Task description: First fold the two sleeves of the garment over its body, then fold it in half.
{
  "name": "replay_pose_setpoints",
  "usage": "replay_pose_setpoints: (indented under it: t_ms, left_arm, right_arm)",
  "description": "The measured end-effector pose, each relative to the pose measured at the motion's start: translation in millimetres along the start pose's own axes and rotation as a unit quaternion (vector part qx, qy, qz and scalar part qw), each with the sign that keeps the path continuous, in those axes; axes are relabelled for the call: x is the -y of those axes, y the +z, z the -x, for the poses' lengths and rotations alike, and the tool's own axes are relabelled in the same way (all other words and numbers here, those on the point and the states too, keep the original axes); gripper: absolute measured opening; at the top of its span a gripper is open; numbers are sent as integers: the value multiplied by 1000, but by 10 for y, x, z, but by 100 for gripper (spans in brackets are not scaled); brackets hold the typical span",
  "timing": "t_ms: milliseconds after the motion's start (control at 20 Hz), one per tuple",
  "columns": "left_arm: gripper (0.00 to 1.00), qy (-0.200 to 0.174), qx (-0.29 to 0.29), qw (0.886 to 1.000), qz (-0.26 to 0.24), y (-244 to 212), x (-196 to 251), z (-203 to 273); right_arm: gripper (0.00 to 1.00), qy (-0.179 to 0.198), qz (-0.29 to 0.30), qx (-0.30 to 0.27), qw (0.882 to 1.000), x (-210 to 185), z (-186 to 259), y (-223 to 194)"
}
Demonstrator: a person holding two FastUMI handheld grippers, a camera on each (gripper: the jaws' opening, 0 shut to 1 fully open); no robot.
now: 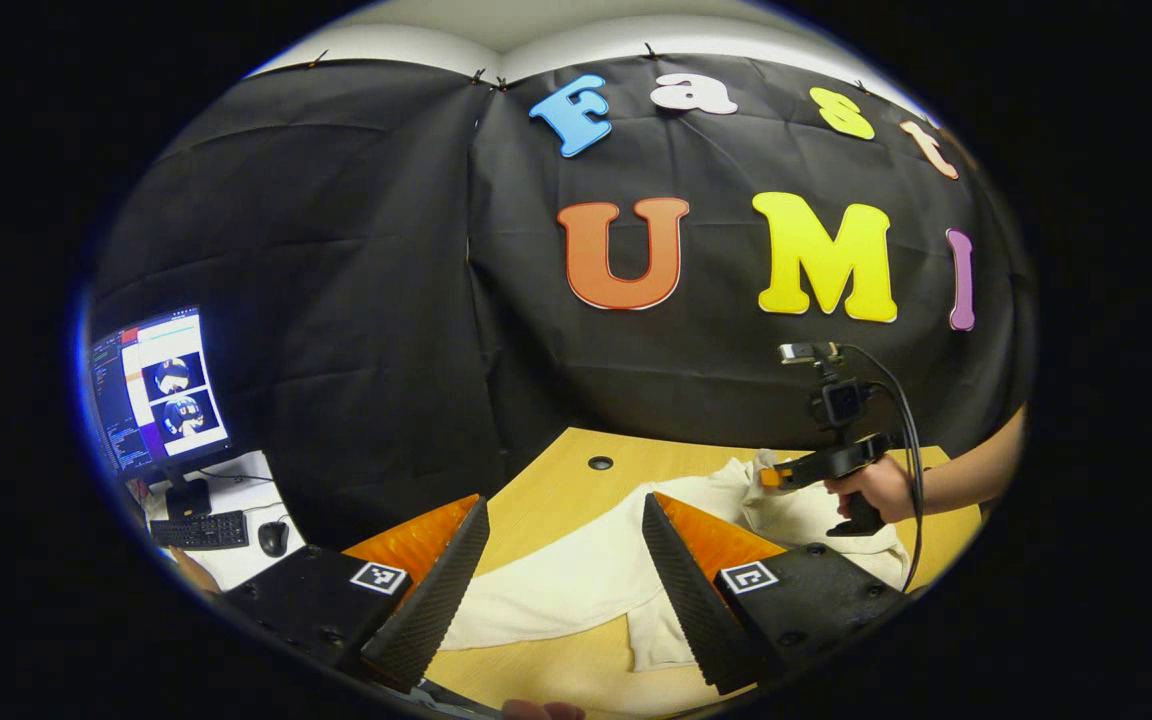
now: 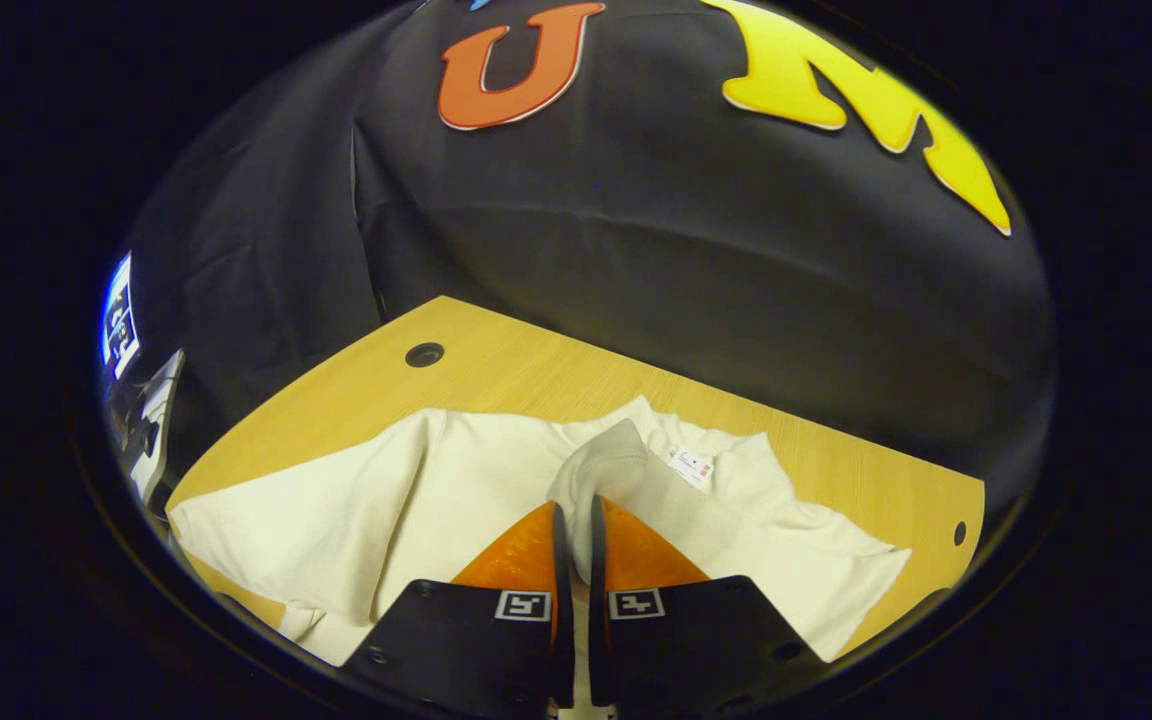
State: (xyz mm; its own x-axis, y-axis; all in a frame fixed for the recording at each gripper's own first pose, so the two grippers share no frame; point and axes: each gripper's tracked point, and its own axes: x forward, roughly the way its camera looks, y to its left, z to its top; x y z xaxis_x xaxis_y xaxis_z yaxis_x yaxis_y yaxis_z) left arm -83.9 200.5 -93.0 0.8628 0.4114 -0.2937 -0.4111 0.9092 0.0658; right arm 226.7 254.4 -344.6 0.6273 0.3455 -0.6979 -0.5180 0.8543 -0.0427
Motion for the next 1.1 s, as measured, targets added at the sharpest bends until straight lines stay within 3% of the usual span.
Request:
replay_pose_setpoints:
  t_ms: [150, 300, 350, 400, 450, 550, 850, 1100]
  left_arm:
    - [98, 7, -3, 1000, -2, -19, -98, -13]
    - [98, 10, -8, 1000, 1, -72, -186, -76]
    - [97, 10, -10, 1000, 4, -91, -201, -95]
    - [98, 8, -12, 1000, 7, -112, -218, -109]
    - [98, 8, -11, 1000, 8, -121, -233, -136]
    - [98, 4, -5, 1000, 10, -116, -249, -173]
    - [98, -19, 7, 1000, 6, -259, -382, -180]
    - [98, -54, 12, 998, -20, -397, -535, -93]
  right_arm:
    - [8, -4, 7, -17, 1000, -168, -200, -86]
    - [30, 29, -10, 0, 1000, -388, -185, 17]
    - [27, 32, -8, 7, 999, -408, -165, 71]
    - [41, 32, -4, 11, 999, -412, -131, 96]
    - [39, 31, -3, 15, 999, -404, -63, 131]
    - [46, 32, -10, 25, 999, -374, 75, 186]
    - [61, 43, -18, 85, 995, -293, 850, 429]
    - [63, 54, -7, 143, 988, -358, 1720, 572]
